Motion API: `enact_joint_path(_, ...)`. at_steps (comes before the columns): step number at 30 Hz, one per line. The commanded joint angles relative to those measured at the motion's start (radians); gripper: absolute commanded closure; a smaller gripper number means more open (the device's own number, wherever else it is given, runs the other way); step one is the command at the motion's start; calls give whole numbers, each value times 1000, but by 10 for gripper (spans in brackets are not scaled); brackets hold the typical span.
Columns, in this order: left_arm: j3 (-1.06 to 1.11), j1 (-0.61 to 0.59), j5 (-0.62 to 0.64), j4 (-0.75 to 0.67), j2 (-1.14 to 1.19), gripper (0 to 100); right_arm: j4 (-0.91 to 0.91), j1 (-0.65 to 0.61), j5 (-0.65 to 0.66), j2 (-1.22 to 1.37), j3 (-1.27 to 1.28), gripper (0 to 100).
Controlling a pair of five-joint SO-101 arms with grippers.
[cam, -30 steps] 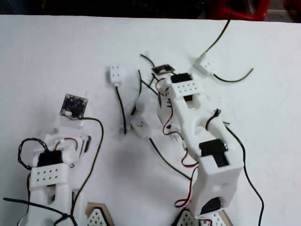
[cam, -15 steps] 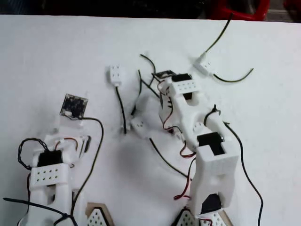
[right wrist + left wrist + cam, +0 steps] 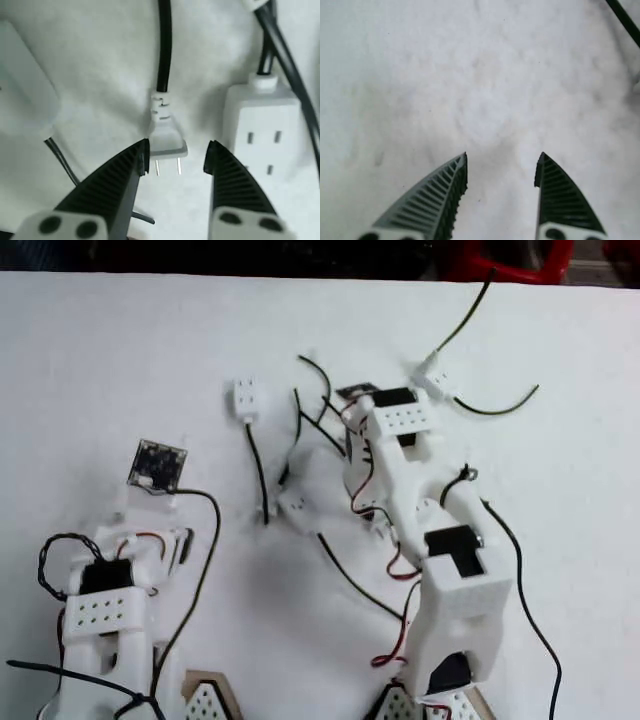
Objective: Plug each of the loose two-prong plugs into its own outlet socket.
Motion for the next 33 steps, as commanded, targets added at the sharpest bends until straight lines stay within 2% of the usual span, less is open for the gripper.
enact_joint_path(1, -6, -5, -9, -18, -21, 772, -28, 13, 0, 35, -35, 822)
enact_joint_path(13, -6, -5, -9, -18, -21, 772, -22, 2, -6, 74, -32, 829)
enact_joint_path(19, -6, -5, -9, -18, -21, 772, -22, -13, 6, 42, -31, 987)
enact_joint_path(25, -6, -5, -9, -18, -21, 772, 44, -73, 94, -101, 21, 981)
enact_joint_path(33, -6, -5, -9, -18, -21, 772, -38, -102, 94, -397, 153, 981)
